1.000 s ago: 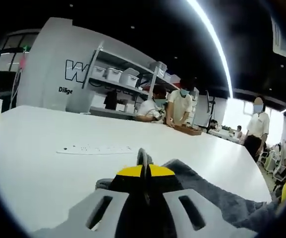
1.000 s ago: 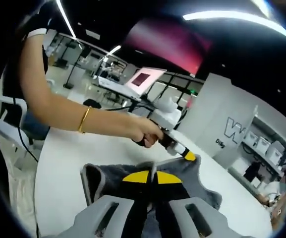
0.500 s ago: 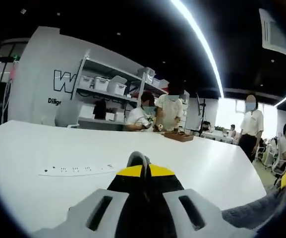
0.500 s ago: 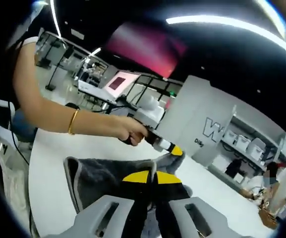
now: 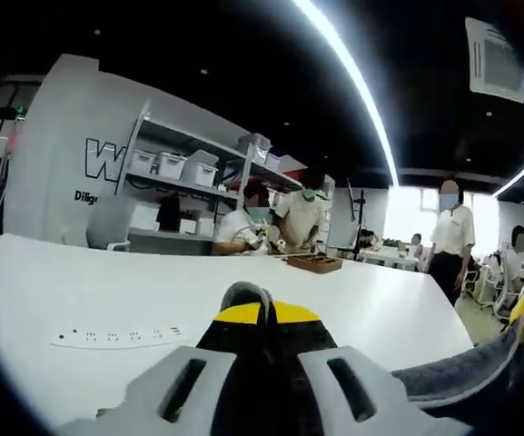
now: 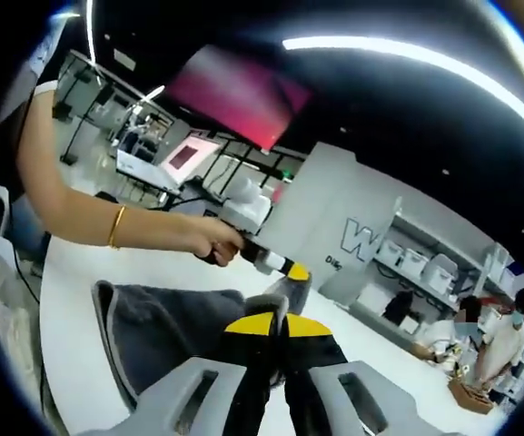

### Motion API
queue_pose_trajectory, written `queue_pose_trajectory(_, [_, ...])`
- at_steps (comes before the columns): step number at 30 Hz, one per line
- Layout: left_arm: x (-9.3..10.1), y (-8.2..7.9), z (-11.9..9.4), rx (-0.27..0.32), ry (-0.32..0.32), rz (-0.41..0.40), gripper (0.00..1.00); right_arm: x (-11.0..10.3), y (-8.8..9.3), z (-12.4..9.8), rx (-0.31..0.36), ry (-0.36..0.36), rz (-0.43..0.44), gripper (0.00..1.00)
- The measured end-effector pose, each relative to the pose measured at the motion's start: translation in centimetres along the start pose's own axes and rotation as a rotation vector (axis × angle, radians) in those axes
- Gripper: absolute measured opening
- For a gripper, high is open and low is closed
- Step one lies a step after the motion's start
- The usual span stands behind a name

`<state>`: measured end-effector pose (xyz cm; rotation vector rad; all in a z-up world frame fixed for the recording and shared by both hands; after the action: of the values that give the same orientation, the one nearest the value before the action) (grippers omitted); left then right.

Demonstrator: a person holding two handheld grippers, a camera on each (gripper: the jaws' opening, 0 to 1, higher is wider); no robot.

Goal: Open the folded towel by lifting each exposed corner and separating the folded layers until the towel lies flat within the target outline without major curled edges

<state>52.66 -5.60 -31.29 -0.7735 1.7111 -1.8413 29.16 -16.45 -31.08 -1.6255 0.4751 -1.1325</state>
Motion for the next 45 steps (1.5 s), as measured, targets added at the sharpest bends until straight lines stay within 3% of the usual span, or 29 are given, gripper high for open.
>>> queue_pose_trajectory(11, [3.8, -0.4, 3.7, 0.008, 0.077, 0.02, 0.01, 3.8, 1.1, -2.7, -0.022, 0.111, 0.0, 0.0])
queue_pose_trajectory(25, [8.4, -0.1, 8.2, 0.002, 0.173, 0.047, 0.01, 6.2, 3.2, -5.5, -0.05, 0.187, 0.039, 0.0])
queue_pose_trajectory(35, [11.1, 1.2, 11.1, -0.033, 0.224, 0.091, 0.01, 6.7, 5.7, -6.9, -0.088, 0.214, 0.087, 0.0])
queue_pose_trajectory(45, [12.9, 2.4, 13.1, -0.05, 0.252, 0.082, 0.01, 7.2, 7.4, -7.8, -0.109, 0.233, 0.124, 0.0])
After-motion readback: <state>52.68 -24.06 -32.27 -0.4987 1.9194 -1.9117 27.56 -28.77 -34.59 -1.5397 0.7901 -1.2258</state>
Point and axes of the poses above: the point that each gripper's makers call its tool centre point, and the gripper's own axes: z roughly forward along the fingers, x roughly to its right, y roughly out of its underside, the point moved 3 cm from there along -z, roughly backward along the fingers, and after that the axes turned 6 degrees about z, right-handed, at the moved point
